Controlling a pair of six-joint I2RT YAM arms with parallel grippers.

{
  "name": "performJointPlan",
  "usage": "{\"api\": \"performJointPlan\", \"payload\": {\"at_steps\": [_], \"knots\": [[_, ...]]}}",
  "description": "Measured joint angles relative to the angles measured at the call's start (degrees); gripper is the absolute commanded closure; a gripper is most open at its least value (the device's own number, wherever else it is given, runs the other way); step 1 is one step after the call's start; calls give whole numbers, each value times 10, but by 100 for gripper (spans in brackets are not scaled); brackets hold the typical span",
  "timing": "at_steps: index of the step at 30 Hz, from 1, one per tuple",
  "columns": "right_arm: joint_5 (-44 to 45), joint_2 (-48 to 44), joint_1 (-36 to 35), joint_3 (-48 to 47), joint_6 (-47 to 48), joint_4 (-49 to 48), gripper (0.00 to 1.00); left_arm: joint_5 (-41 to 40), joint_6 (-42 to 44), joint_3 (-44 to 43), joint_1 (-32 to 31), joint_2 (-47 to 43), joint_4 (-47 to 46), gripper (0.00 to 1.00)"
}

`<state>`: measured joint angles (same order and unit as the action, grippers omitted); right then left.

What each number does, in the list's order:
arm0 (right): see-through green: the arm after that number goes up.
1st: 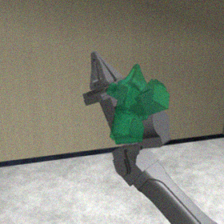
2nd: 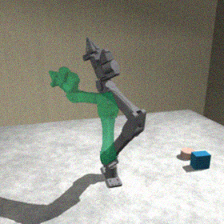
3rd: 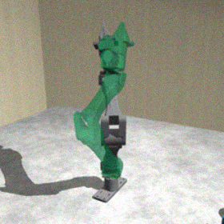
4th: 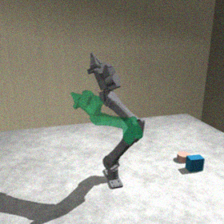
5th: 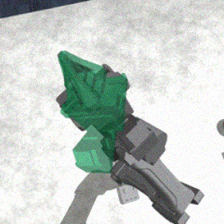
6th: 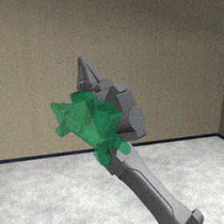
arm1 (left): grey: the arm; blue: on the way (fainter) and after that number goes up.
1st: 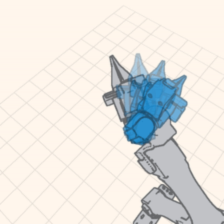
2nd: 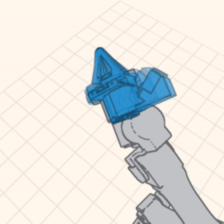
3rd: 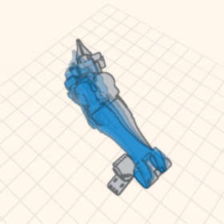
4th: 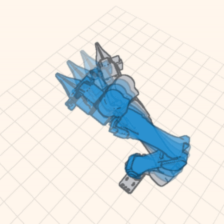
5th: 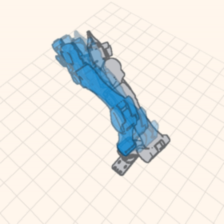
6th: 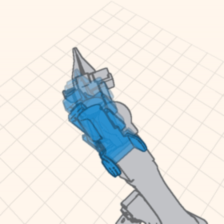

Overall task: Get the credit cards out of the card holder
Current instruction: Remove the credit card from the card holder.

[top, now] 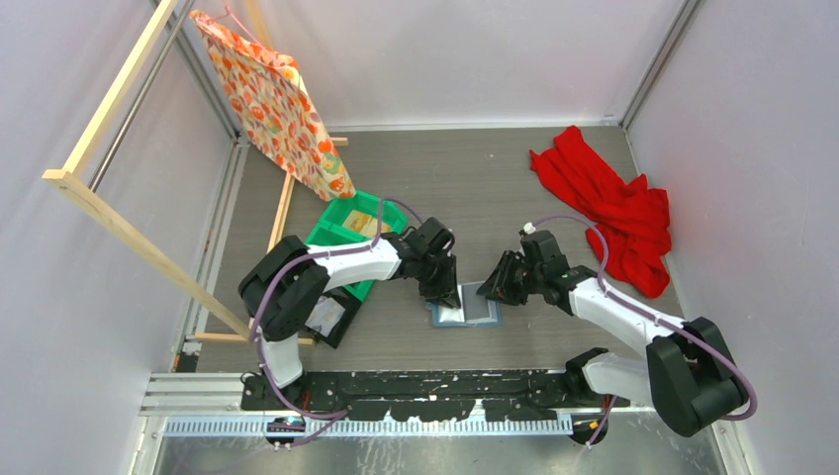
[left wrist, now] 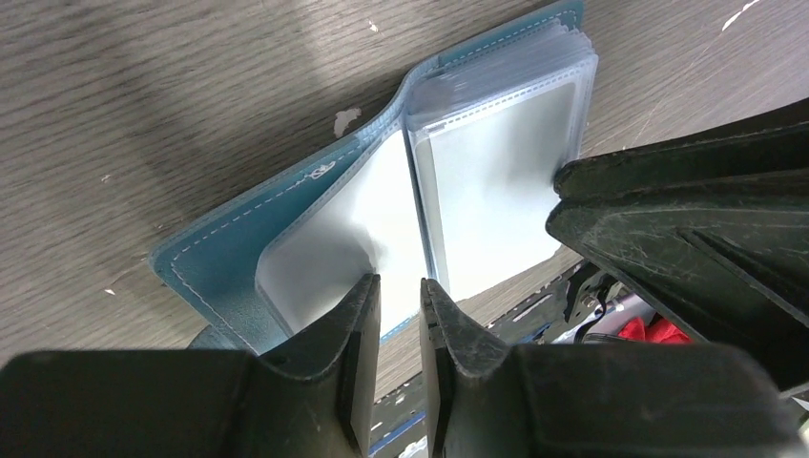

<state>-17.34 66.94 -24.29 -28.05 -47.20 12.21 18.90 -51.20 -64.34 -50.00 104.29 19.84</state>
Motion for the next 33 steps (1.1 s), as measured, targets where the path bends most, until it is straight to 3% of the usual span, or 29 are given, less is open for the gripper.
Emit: {"api": "performJointPlan", "payload": {"at_steps": [33], "knots": [[-23,-66,-2,27,3,3,66,7,7,0,5,14,-3,78]]}}
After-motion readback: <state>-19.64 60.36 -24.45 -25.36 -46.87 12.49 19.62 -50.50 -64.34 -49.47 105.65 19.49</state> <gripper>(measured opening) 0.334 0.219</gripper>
